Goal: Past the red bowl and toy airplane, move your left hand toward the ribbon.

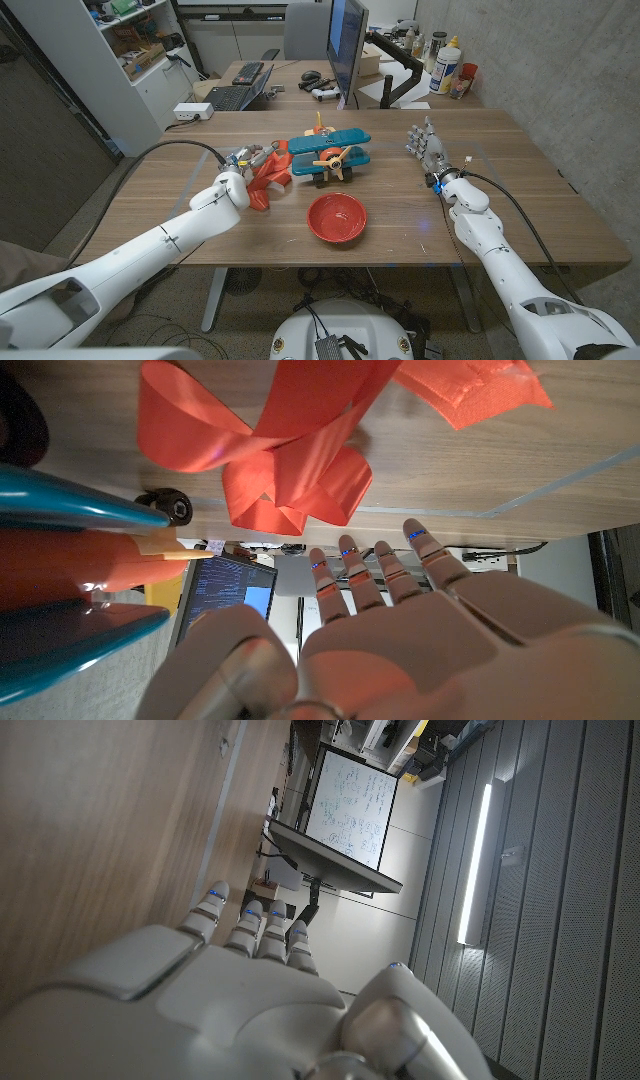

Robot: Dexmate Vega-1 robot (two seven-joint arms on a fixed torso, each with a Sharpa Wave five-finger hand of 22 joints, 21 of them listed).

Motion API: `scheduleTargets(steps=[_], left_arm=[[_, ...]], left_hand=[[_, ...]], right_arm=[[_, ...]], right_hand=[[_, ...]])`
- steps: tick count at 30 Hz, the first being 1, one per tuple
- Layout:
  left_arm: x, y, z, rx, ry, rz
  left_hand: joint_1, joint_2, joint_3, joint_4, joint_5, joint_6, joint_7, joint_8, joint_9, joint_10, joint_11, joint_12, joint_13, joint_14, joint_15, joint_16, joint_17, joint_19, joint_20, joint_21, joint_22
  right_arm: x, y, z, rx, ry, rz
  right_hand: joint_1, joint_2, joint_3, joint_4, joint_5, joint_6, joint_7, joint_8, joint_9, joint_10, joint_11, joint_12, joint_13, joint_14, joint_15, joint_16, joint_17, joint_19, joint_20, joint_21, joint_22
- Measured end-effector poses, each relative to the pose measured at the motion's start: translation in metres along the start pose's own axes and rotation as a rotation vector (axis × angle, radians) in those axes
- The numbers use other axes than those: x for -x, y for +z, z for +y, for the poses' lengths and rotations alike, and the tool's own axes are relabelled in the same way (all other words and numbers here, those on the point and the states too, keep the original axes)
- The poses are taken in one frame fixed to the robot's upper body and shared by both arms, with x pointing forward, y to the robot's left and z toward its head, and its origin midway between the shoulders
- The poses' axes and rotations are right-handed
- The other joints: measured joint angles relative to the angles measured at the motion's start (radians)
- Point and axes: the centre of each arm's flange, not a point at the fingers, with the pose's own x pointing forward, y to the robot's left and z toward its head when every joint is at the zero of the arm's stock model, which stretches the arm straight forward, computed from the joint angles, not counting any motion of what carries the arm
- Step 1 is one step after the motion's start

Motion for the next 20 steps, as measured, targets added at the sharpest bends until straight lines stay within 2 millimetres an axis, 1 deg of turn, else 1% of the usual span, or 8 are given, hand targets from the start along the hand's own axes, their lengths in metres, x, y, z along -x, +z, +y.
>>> scheduleTargets(steps=[9,20], left_arm=[[-0.0026,0.0005,-0.0023,-0.015,-0.005,0.010],[-0.0067,-0.0009,-0.0062,-0.020,-0.014,0.025]], left_hand=[[0.008,-0.006,0.001,-0.001,0.001,0.000,0.000,0.000,0.000,-0.008,0.001,-0.004,0.000,-0.001,0.001,0.000,0.000,0.000,0.000,0.000,0.000],[0.014,-0.002,0.004,-0.004,0.009,0.000,0.000,0.000,0.000,-0.008,0.001,-0.004,0.000,-0.001,0.001,0.000,0.000,0.000,0.000,0.000,0.000]], right_arm=[[-0.0001,-0.0013,-0.0010,-0.002,-0.003,0.004],[-0.0014,-0.0021,-0.0022,0.003,-0.003,0.009]], right_hand=[[0.000,0.000,0.000,0.000,0.000,0.000,0.000,0.000,0.000,0.000,0.000,0.000,0.000,0.000,0.000,0.000,0.000,0.000,0.000,0.000,0.000],[0.000,0.000,0.000,0.000,0.000,0.000,0.000,0.000,0.000,0.000,0.000,0.000,0.000,0.000,0.000,0.000,0.000,0.000,0.000,0.000,0.000]])
